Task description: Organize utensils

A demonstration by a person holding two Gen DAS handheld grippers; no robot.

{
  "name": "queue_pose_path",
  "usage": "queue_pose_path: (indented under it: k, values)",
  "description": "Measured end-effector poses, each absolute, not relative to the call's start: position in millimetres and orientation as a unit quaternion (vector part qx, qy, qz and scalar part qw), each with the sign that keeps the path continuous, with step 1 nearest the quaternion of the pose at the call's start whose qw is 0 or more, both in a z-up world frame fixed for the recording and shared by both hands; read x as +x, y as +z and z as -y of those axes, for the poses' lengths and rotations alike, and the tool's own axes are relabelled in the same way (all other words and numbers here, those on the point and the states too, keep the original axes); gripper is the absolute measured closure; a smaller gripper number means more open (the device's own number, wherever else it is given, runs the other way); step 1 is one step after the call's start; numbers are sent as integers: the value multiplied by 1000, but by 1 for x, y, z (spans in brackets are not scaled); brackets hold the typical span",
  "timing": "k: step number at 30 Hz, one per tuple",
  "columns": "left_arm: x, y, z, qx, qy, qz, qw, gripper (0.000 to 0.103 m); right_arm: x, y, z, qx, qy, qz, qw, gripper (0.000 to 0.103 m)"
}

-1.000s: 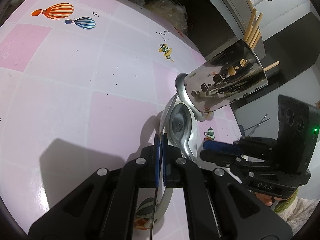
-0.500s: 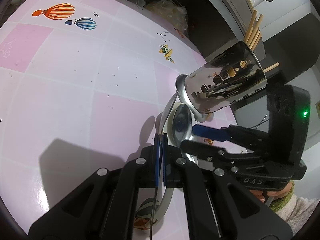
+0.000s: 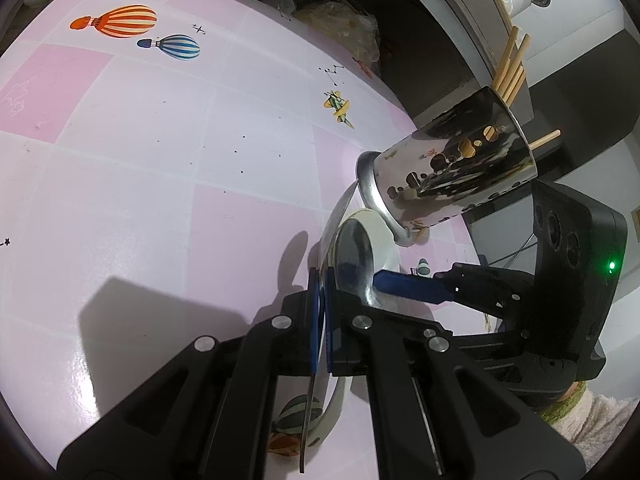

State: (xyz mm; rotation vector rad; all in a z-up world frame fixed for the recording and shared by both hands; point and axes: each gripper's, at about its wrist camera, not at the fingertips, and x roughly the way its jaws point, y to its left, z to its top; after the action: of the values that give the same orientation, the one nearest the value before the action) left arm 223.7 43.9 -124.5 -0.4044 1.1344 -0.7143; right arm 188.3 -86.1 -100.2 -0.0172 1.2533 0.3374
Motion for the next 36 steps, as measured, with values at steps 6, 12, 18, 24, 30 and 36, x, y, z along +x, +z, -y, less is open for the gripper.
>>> queue_pose_path:
  k: [6,12,18,24,30,36]
  values:
    - [223,-123,-44,-187,-330,-520,765,101,183,-105,84,-21,174,-601,780,74]
    - [222,-122,-43,-187,-330,-521,765,101,182,-106,93,3,177,-608,774,86]
    - [222,-120,-42,-187,-330,-519,765,101,184,-109,101,51,189,-613,765,88]
    - [222,-121,-42,-186,-330,-520,766,101,182,-114,119,141,214,-615,746,89]
    - [223,-120,-43,-184,-331,-519,767,101,181,-111,127,174,207,-607,748,89]
    - [223,-121,-42,-184,-330,-519,767,101,181,-101,124,145,182,-591,773,89]
